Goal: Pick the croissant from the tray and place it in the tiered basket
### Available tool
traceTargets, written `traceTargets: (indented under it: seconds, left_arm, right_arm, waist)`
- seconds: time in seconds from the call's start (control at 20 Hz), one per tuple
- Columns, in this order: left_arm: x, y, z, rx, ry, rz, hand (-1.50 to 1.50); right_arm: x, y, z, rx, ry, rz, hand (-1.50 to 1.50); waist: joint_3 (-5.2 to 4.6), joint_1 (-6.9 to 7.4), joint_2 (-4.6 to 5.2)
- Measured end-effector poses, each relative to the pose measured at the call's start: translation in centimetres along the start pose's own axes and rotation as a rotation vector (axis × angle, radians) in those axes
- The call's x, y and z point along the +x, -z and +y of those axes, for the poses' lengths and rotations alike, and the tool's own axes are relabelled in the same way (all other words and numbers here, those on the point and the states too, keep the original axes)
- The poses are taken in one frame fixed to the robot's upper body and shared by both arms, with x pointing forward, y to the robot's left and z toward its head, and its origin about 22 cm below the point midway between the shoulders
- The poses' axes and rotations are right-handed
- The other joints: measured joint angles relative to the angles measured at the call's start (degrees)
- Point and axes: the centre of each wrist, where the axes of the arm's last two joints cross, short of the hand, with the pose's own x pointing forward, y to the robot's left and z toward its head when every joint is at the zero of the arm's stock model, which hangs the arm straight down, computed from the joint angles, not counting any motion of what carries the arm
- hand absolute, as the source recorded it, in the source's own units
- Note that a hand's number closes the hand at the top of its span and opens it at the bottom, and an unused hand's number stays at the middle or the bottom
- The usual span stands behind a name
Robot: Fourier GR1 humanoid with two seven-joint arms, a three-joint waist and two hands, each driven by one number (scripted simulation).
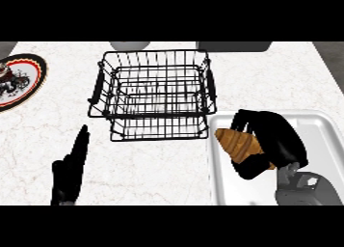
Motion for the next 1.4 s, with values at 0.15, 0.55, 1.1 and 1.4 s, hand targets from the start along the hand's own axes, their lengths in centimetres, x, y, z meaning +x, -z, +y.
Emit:
traceTargets:
  seconds: [0.15, 0.55, 1.1, 1.4]
  left_arm:
    - [-0.1, -0.3, 0.4, 0.016, 0.003, 0.006, 0.00]
    - [0.6, -0.1, -0.1, 0.012, 0.005, 0.016, 0.00]
    - [0.5, 0.2, -0.1, -0.015, 0.011, -0.002, 0.00]
    - [0.5, 0.2, -0.2, -0.021, 0.005, -0.013, 0.00]
  right_arm:
    - [0.7, -2.8, -3.3, -0.082, 0.106, -0.083, 1.50]
    - [3.2, -9.5, -12.0, -0.313, 0.124, -0.248, 1.50]
    - [8.9, -8.4, -17.4, -0.393, 0.158, -0.312, 1.50]
    - [12.1, -4.9, -18.0, -0.365, 0.146, -0.266, 1.50]
  waist:
    - [0.02, -0.71, -0.07]
    - [-0.10, -0.03, 0.30]
    - [-0.11, 1.07, 0.51]
    - [-0.07, 1.39, 0.65]
